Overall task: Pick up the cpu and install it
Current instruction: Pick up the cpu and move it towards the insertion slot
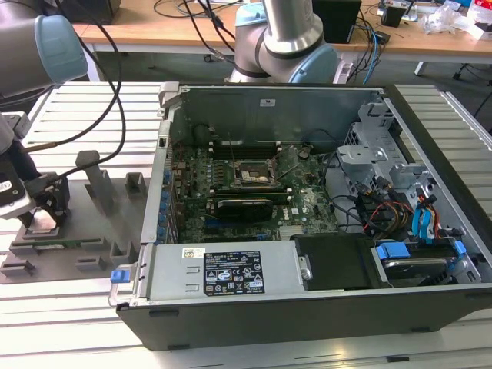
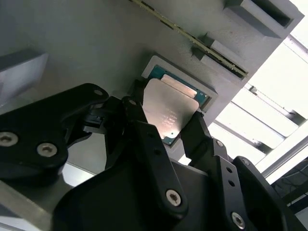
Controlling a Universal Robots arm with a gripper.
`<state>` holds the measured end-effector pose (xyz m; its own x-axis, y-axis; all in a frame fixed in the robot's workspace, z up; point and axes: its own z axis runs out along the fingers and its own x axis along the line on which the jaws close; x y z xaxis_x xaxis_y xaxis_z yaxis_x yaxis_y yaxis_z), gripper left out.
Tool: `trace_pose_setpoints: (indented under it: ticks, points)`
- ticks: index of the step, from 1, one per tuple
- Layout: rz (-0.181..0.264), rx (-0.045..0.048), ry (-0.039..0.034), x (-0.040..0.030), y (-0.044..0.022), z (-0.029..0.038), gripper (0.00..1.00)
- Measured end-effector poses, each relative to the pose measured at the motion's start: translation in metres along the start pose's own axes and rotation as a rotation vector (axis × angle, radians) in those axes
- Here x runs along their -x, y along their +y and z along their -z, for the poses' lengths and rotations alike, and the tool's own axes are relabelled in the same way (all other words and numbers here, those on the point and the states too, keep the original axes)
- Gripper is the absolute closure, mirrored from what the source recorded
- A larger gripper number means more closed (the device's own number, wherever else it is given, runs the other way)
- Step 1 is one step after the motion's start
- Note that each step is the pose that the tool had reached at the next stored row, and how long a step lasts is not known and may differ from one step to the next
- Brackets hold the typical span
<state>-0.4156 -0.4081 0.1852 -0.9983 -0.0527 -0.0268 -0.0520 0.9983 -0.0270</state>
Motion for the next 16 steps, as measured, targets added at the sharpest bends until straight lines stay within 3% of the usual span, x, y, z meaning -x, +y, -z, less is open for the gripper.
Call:
trace_pose_setpoints:
  ticks: [2,5,16]
  points:
    - [0.0,0.0005,-0.0011,0.0001,0.0,0.001,0.45]
    - [0.0,0.0,-0.0003,0.0003,-0.0002,0.0096,0.45]
    - [0.0,0.0,-0.0002,0.0006,-0.0006,0.0237,0.45]
